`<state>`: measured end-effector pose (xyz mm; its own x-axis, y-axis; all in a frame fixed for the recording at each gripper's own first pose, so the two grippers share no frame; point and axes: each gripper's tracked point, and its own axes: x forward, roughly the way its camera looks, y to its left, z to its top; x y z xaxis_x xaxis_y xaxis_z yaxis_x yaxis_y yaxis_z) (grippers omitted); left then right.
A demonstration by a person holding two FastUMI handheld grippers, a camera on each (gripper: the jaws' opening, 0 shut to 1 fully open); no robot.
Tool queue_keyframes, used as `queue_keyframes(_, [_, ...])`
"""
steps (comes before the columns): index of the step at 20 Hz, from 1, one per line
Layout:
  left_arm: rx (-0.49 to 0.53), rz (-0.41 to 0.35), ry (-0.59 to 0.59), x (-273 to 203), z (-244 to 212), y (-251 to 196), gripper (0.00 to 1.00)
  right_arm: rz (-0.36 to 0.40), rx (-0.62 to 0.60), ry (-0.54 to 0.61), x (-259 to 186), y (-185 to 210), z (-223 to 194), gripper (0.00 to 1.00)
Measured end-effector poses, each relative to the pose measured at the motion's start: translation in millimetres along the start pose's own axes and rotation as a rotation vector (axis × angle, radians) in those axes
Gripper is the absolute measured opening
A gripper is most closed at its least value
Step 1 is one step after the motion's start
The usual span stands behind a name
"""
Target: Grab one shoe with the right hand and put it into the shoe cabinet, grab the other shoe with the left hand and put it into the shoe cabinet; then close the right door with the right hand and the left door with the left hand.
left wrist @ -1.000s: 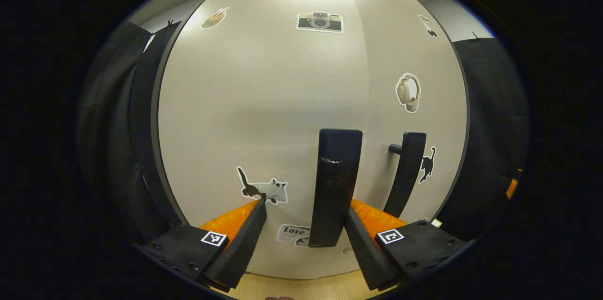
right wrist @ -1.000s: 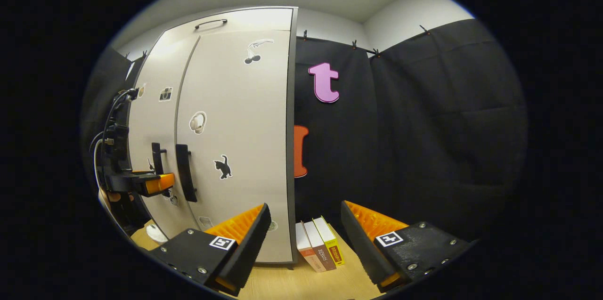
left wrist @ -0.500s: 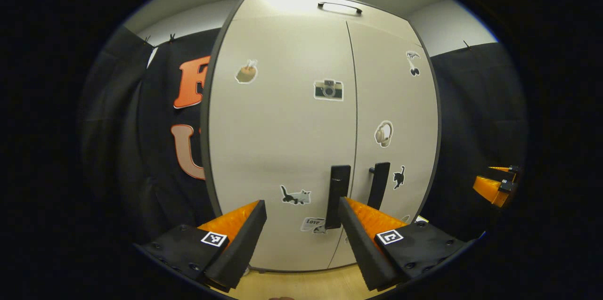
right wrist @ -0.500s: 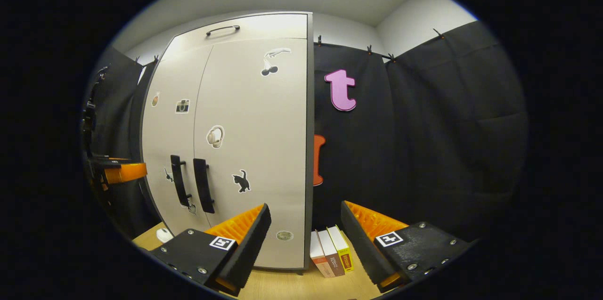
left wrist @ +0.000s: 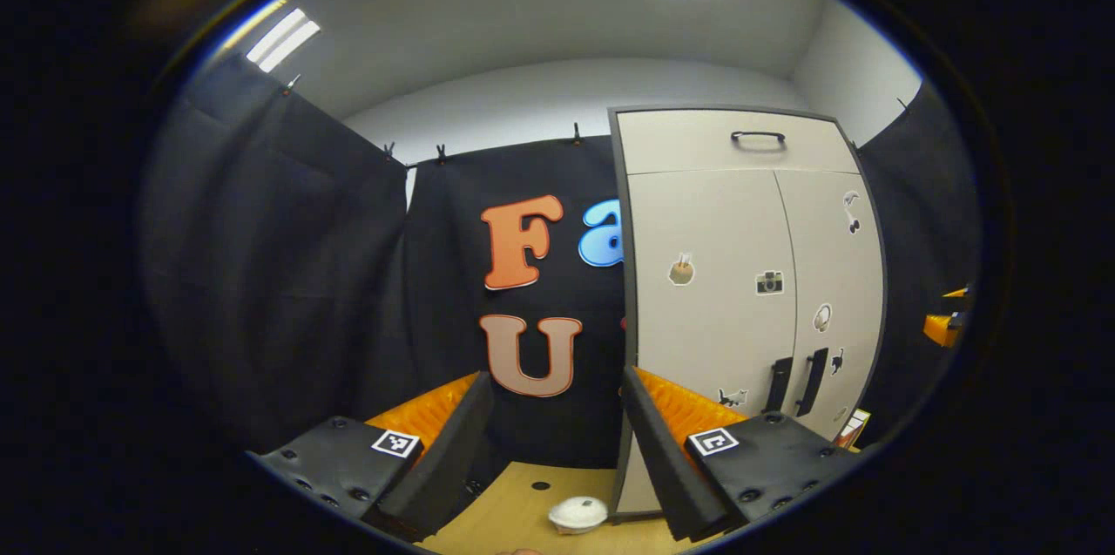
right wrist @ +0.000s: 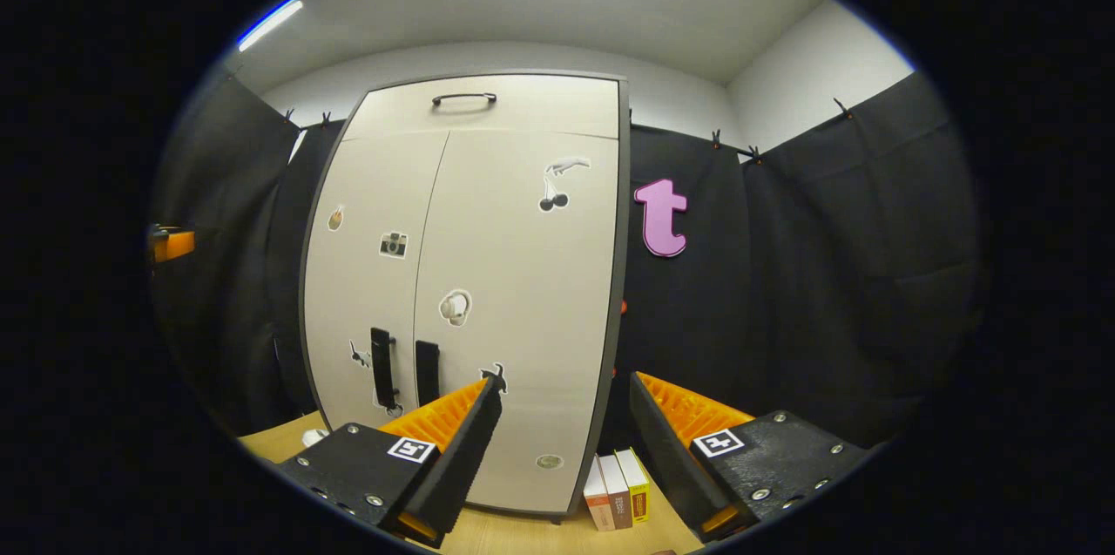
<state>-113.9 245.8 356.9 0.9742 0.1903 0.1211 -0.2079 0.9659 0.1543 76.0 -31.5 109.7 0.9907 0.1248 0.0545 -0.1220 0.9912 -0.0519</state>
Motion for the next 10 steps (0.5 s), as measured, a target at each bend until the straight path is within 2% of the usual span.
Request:
queue_keyframes(2, [-0.018,0.021,0.002,-2,-1,17,0.96,-0.014,-0.007,-0.026,-10,-1,17,0.92])
queue_keyframes(5, [-0.063,0.010,0.013,-7,-3,20,0.96,-0.049,-0.042,-0.041,-28,-5,30,0.92])
queue_keyframes(10, [-0.082,-0.013,0.048,-13,-20,43,0.94,-0.091,-0.059,-0.016,-50,1,16,0.92])
